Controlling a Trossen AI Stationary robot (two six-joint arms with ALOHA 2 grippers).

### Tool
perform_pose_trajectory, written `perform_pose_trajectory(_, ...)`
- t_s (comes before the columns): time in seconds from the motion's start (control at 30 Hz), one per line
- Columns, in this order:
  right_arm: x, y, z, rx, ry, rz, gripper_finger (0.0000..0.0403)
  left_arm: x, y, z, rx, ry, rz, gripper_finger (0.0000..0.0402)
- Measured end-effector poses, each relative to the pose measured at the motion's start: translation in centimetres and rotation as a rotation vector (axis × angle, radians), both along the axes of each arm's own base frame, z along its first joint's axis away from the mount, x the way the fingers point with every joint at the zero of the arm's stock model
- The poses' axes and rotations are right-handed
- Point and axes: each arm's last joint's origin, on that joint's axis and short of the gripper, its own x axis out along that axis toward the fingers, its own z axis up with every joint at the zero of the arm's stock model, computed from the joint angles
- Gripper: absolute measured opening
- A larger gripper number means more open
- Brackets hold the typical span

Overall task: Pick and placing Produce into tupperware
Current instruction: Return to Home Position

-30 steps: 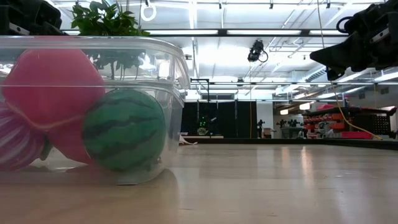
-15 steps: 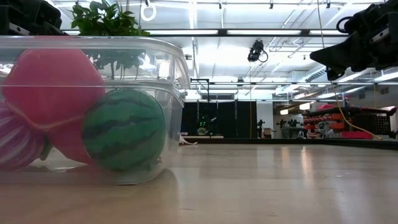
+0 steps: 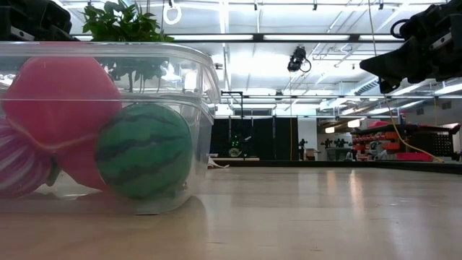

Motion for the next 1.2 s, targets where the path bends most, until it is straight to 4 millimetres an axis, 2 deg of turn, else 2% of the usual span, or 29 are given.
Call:
perform_pose_trajectory(0.47,0.0,0.0,0.0,0.0,0.0,0.0,0.0014,0.0,0.0,0.0,0.0,0.0,0.0,0.004)
perform_pose_trajectory(0.83,0.0,0.0,0.0,0.0,0.0,0.0,0.0014,0.0,0.0,0.0,0.0,0.0,0.0,0.0028)
perform_pose_trajectory(1.2,0.0,0.0,0.0,0.0,0.0,0.0,0.0014,0.0,0.0,0.0,0.0,0.0,0.0,0.004)
